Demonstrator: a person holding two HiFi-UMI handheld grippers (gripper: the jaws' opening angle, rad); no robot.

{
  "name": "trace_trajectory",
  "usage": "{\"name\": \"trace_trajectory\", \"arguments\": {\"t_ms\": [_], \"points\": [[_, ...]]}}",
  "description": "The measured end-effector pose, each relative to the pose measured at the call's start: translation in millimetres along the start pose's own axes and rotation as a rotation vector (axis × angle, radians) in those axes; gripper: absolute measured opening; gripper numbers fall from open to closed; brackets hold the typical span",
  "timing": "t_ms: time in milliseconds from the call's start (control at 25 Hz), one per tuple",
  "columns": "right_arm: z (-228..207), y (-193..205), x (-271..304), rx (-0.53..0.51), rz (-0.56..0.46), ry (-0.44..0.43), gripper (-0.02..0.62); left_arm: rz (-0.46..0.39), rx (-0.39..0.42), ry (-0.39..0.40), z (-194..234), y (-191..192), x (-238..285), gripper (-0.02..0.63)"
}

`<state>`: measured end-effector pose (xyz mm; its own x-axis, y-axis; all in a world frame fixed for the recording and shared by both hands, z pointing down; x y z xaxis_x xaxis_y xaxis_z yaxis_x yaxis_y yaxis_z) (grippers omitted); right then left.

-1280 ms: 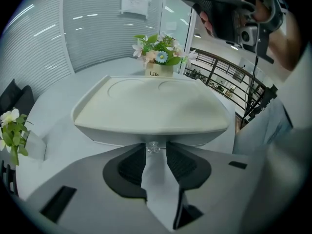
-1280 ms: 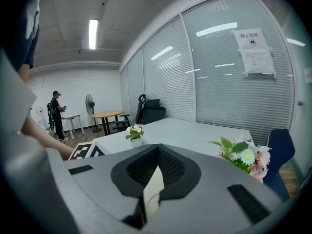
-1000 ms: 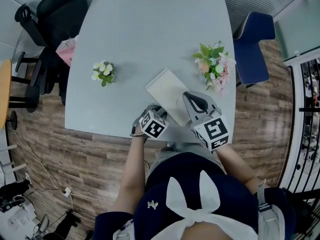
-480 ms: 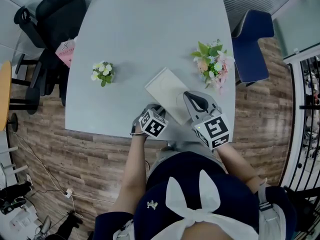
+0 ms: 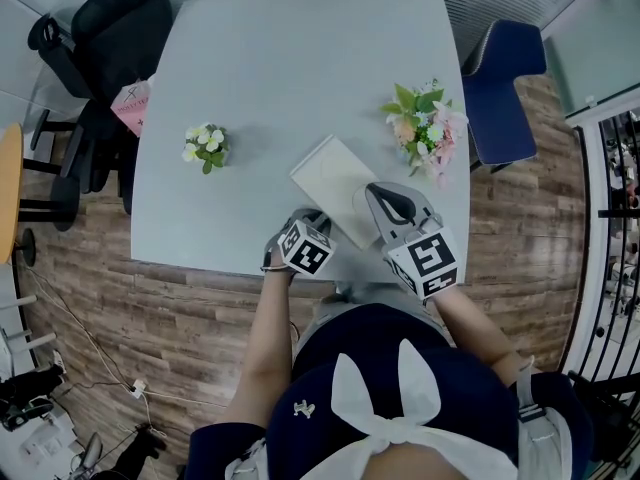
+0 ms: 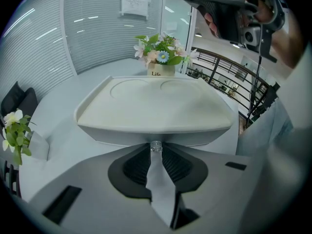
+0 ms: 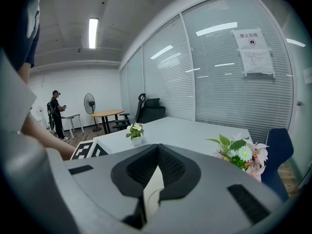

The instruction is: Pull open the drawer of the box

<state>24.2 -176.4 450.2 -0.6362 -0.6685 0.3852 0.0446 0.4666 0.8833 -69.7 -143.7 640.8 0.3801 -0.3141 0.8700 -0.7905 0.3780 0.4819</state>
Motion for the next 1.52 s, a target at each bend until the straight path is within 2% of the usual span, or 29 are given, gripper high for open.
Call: {"name": "trace_trajectory", "arguments": {"t_ms": [1520], "points": [[9,6,1,-0.004,0.023,-0.035,0.005,0.003,-0.021,-0.030,-5,15,-8,0.086]]}}
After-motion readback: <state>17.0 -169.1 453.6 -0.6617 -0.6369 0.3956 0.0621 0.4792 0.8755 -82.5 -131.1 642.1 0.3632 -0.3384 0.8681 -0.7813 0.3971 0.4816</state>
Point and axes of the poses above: the fingertips, and each gripper's own axes: x forward along the fingers, z to its left, y out of its underside, the point moved 2 cm from there along -x, backward along the fingers, and after that the axes turned 15 degrees about x, right-handed, at the moved point
